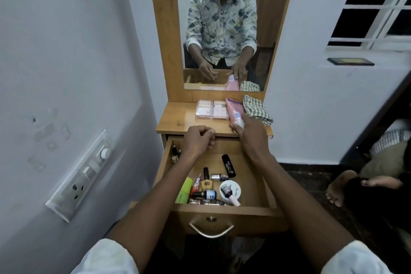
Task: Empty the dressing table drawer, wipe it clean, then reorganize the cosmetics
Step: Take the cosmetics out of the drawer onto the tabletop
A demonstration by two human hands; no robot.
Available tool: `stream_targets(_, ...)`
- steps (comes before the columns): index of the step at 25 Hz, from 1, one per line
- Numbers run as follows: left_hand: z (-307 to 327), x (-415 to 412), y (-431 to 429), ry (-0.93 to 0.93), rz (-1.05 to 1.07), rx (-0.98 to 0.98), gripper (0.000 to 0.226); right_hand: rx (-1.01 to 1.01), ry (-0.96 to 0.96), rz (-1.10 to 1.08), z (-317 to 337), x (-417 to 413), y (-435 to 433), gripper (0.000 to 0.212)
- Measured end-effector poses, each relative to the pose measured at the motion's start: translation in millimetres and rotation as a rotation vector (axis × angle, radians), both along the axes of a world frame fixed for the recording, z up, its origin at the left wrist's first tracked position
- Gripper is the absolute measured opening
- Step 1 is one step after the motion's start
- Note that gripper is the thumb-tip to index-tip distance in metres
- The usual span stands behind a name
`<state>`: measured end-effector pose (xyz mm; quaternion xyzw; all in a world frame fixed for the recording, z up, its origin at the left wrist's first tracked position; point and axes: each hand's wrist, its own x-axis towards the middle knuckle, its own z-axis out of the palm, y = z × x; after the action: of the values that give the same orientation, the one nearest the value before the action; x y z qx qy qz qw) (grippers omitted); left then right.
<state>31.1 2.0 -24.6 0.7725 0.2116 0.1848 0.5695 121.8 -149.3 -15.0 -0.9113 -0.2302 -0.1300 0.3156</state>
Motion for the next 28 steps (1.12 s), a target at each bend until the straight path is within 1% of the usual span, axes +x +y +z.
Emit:
stream_targets(2, -12, -20, 5, 0.022, 0.022, 0.042, 0.018, -0.095, -0.039, -0.026, 0, -5, 5, 0.047)
stream_targets(4, -24, -37, 7, 0.009, 0.076, 0.036, 0.018, -0.115, -0.057, -0.065, -2, -12, 7, 0.046)
stream_targets(6, -32, -49, 7, -0.011, 0.147, 0.082, 0.019, -0.068, -0.027, -0.072, -7, -13, 7, 0.051)
stream_targets(8, -38, -53, 8, 0.008, 0.143, 0.145, 0.016, 0.014, -0.024, -0.079, -10, -16, 3, 0.06)
stream_targets(9, -40, -51, 9, 0.037, 0.118, 0.181, 0.015, 0.07, -0.091, -0.065, -11, -19, 1, 0.056)
stream_targets(11, -45, -46, 13, 0.134, 0.06, 0.249, 0.018, 0.15, -0.3, 0.043, -15, -31, -6, 0.03)
stream_targets(12, -48, -44, 16, 0.193, 0.035, 0.259, 0.019, 0.123, -0.348, 0.121, -20, -38, -9, 0.016)
stream_targets(13, -51, -42, 17, 0.251, 0.014, 0.252, 0.018, 0.051, -0.317, 0.183, -27, -42, -11, 0.007)
stream_targets(14, -53, -39, 18, 0.299, -0.011, 0.247, 0.016, -0.041, -0.194, 0.204, -34, -43, -12, 0.008)
stream_targets(16, -55, -37, 15, 0.35, -0.057, 0.245, 0.013, -0.273, 0.164, 0.154, -46, -29, -6, 0.018)
stream_targets(17, -54, -36, 11, 0.359, -0.07, 0.25, 0.014, -0.373, 0.303, 0.121, -51, -21, -2, 0.023)
stream_targets(18, -53, -35, 8, 0.363, -0.073, 0.266, 0.014, -0.431, 0.368, 0.105, -55, -15, 3, 0.026)
stream_targets(20, -50, -36, 4, 0.373, -0.08, 0.306, 0.016, -0.475, 0.402, 0.097, -63, -10, 13, 0.027)
stream_targets(22, -54, -38, 3, 0.381, -0.079, 0.323, 0.017, -0.47, 0.384, 0.083, -73, -11, 20, 0.03)
stream_targets(24, -55, -39, 5, 0.392, -0.08, 0.317, 0.017, -0.453, 0.384, 0.062, -80, -8, 22, 0.028)
stream_targets(26, -55, -38, 7, 0.38, -0.084, 0.289, 0.016, -0.41, 0.41, 0.055, -83, -5, 18, 0.027)
stream_targets(27, -54, -38, 5, 0.365, -0.088, 0.251, 0.017, -0.366, 0.437, 0.076, -83, -4, 16, 0.028)
stream_targets(28, -52, -37, 2, 0.345, -0.098, 0.184, 0.019, -0.282, 0.471, 0.122, -82, -3, 13, 0.026)
